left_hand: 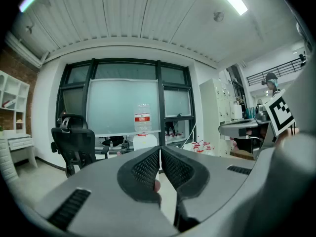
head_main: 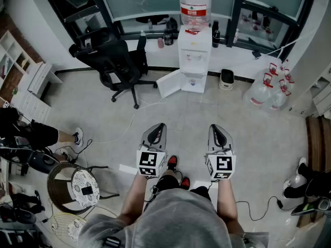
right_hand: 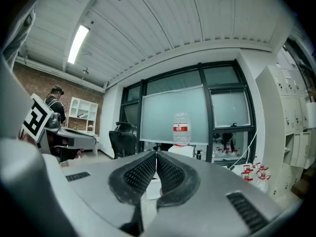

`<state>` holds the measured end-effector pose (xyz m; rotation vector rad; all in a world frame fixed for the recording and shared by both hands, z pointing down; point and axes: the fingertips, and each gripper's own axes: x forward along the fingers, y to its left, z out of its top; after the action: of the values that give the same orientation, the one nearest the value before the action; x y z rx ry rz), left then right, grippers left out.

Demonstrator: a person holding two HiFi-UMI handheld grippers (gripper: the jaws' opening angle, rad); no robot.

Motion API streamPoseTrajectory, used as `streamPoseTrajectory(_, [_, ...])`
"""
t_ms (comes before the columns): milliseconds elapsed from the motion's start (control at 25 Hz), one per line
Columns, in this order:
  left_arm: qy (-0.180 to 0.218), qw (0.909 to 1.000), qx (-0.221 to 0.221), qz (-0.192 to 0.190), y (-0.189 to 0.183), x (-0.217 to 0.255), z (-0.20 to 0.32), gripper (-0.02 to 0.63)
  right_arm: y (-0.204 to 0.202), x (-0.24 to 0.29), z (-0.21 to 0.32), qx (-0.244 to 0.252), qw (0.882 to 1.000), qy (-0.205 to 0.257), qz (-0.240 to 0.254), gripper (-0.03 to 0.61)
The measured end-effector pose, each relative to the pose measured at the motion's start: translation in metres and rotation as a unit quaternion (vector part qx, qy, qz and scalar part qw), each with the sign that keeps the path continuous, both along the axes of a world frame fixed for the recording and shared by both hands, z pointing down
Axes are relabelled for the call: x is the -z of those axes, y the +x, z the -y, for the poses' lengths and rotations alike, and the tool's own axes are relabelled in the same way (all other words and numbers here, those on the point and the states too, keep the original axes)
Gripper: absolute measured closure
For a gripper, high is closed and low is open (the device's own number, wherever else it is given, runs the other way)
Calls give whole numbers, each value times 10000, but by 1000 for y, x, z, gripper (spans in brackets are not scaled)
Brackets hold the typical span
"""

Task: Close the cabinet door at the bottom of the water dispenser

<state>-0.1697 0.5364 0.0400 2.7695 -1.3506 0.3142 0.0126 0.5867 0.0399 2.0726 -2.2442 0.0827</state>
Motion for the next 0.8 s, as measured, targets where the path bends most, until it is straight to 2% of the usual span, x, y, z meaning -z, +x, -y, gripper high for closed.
streamPoseTrajectory(520, [-14,10000,25,-21,4,-11,20,583,13,-5,12,-134,9999,-3,-64,557])
streamPoseTrajectory(800, [13,10000,-17,-76,9,-15,67,583,11,-10,54,-107,9999,-58,-106,557])
